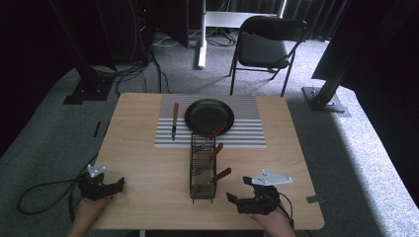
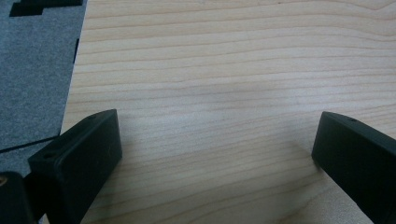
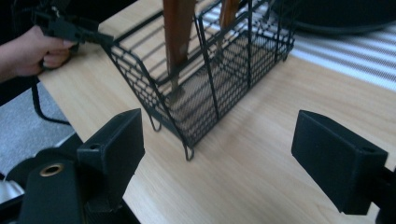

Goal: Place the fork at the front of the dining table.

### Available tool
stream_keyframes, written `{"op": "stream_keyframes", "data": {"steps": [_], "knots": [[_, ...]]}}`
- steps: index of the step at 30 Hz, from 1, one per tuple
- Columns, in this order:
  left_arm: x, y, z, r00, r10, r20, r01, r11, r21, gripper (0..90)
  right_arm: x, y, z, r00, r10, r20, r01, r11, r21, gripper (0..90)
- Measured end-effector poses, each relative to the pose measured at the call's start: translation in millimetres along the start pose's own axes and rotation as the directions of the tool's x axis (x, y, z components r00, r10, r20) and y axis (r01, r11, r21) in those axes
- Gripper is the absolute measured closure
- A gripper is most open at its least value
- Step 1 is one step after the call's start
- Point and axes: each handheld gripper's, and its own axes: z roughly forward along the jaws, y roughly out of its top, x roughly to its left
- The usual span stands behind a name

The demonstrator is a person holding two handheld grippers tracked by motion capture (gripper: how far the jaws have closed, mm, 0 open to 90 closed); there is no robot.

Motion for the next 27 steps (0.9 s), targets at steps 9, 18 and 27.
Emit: {"op": "stream_keyframes", "data": {"steps": [9,18,27], "knots": [[0.0,0.0,0.0,1.0000,0.000,0.000,0.000,1.0000,0.000,1.3,12.6,21.3,5.0,0.9996,0.022,0.017,-0.021,0.998,-0.057,22.6],[0.1,0.0,-0.1,1.0000,0.001,0.000,-0.001,1.0000,0.001,1.3,15.2,31.7,10.4,0.9976,0.065,0.025,-0.062,0.993,-0.101,44.0],[0.1,0.0,-0.1,1.0000,0.001,0.000,-0.001,1.0000,0.001,1.3,21.4,32.4,28.9,0.9952,0.098,-0.010,-0.098,0.994,-0.049,55.9]]}}
